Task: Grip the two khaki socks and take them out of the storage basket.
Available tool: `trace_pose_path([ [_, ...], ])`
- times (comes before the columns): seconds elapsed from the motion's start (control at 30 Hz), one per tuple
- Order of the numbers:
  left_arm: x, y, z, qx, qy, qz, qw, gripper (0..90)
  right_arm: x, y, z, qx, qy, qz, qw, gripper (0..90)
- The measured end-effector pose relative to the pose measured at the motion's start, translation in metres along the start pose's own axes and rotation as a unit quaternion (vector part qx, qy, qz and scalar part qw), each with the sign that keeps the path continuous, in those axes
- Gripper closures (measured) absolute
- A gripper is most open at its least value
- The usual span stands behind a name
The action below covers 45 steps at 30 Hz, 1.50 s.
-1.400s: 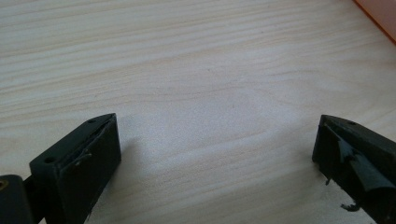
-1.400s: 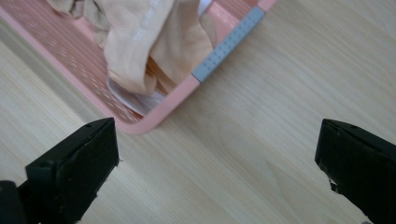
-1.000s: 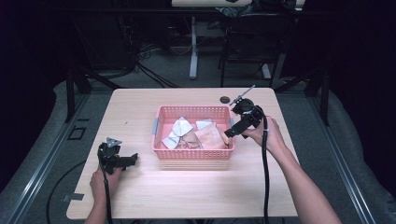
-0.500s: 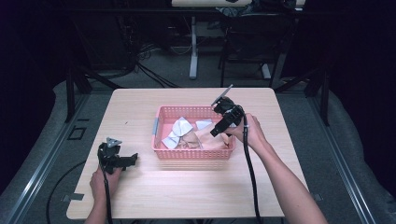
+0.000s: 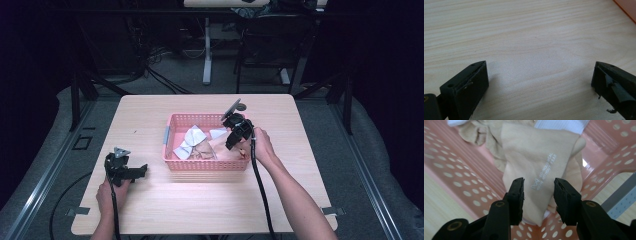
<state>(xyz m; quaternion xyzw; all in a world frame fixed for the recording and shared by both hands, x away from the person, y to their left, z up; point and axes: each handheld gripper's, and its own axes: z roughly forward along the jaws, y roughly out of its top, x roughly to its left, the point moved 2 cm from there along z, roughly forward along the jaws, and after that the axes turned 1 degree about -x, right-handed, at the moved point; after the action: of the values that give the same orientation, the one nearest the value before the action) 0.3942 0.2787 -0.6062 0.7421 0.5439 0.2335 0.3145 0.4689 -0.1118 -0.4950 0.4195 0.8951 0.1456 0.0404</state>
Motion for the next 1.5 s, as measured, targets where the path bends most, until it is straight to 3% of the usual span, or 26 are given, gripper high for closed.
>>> trace_pose_path([
  [0.07, 0.000, 0.000, 0.000, 0.000, 0.000, 0.000, 1.0000, 0.9, -0.002, -0.001, 0.004, 0.004, -0.005, 0.004, 1.0000, 60.0],
  [0.47, 0.000, 0.000, 0.000, 0.000, 0.000, 0.000, 1.0000, 0.9, -0.008, -0.009, 0.008, 0.011, 0.012, 0.013, 0.9998, 85.1],
  [0.63, 0.000, 0.000, 0.000, 0.000, 0.000, 0.000, 1.0000, 0.9, -0.010, -0.011, 0.005, 0.009, 0.028, 0.020, 0.9994, 88.1],
  [0.8, 0.000, 0.000, 0.000, 0.000, 0.000, 0.000, 1.0000, 0.9, -0.010, -0.010, -0.007, -0.015, 0.041, 0.021, 0.9988, 88.8],
  [1.5, 0.000, 0.000, 0.000, 0.000, 0.000, -0.001, 1.0000, 0.9, -0.005, 0.014, -0.071, -0.082, 0.045, -0.001, 0.9956, 89.9],
])
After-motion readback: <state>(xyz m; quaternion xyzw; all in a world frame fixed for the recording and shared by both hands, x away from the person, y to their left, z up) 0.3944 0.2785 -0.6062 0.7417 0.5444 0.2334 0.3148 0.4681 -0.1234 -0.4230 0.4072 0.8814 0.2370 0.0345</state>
